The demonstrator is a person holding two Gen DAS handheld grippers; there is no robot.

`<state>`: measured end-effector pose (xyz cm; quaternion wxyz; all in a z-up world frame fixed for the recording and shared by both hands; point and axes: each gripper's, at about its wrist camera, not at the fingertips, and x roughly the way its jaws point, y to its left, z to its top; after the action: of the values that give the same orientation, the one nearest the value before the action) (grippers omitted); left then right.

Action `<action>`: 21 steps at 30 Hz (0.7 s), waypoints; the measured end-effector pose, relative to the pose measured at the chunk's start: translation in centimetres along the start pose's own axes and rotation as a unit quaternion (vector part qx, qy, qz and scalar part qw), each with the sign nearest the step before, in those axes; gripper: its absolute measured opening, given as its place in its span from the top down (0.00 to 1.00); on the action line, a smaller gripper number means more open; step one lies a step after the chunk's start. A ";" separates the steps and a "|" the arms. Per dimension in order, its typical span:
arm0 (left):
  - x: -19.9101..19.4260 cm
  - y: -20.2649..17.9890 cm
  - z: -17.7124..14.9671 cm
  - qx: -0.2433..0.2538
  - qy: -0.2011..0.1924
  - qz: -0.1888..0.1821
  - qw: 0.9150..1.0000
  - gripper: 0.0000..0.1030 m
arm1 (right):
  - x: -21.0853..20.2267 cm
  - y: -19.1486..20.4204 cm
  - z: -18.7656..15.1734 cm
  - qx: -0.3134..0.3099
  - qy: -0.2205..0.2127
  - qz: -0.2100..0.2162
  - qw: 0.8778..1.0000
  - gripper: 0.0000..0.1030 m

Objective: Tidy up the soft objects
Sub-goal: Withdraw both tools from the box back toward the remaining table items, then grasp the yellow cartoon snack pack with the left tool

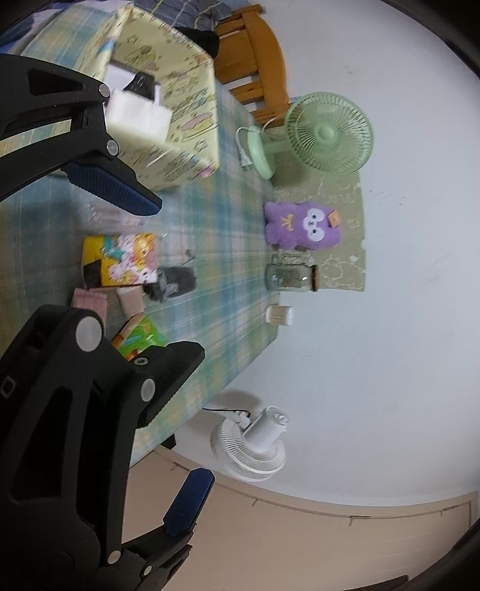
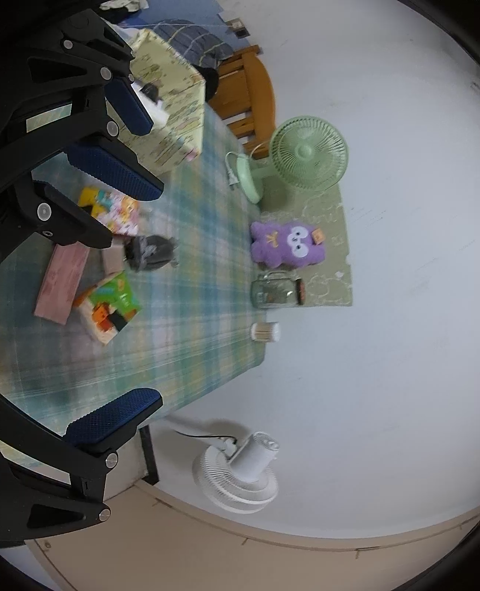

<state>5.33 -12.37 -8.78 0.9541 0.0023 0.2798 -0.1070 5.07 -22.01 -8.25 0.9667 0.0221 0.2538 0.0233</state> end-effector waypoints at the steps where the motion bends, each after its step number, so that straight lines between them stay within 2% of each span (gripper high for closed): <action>1: 0.3 -0.1 -0.3 0.002 0.003 0.000 1.000 0.10 | 0.3 -0.2 -0.4 0.001 0.004 -0.001 1.000 0.00; 12: 3.2 -0.4 -3.4 0.004 0.045 0.012 0.999 0.10 | 3.3 -1.2 -4.0 0.019 0.039 0.008 0.999 0.01; 21: 5.3 0.3 -4.4 0.005 0.057 0.051 0.997 0.17 | 5.7 -1.4 -5.3 0.022 0.061 0.004 0.998 0.00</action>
<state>7.39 -12.84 -15.36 0.9408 0.0279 0.3327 -0.0590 7.41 -22.90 -15.74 0.9485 0.0430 0.3130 0.0229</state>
